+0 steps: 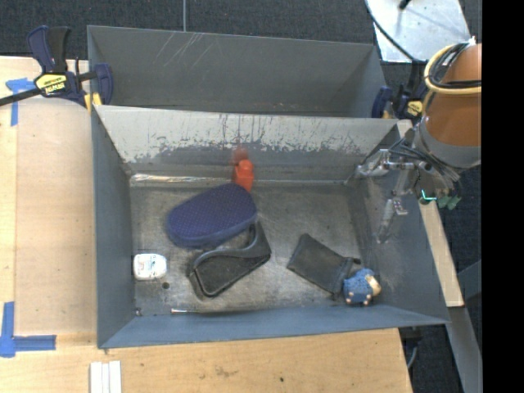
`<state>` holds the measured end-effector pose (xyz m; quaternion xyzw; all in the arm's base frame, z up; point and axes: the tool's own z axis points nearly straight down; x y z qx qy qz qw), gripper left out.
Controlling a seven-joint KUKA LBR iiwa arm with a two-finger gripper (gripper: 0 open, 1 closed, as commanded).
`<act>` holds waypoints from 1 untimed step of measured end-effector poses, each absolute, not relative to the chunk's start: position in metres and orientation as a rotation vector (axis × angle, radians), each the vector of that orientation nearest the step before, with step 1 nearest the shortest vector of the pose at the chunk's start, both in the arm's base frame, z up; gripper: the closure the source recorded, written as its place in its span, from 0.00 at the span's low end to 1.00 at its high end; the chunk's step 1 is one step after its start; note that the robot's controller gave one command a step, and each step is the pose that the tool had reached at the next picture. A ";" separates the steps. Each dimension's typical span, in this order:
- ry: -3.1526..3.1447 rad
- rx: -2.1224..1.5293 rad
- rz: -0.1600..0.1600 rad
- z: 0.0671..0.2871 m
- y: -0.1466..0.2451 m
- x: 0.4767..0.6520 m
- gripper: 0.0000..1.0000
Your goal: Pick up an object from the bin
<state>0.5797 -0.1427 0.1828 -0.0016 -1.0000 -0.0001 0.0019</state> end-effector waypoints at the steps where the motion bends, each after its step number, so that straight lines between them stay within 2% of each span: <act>1: -3.134 0.169 -0.003 0.098 -0.125 0.524 0.00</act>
Offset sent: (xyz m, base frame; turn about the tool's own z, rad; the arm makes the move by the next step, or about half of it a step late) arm -0.0541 0.0171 -0.0814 -0.1109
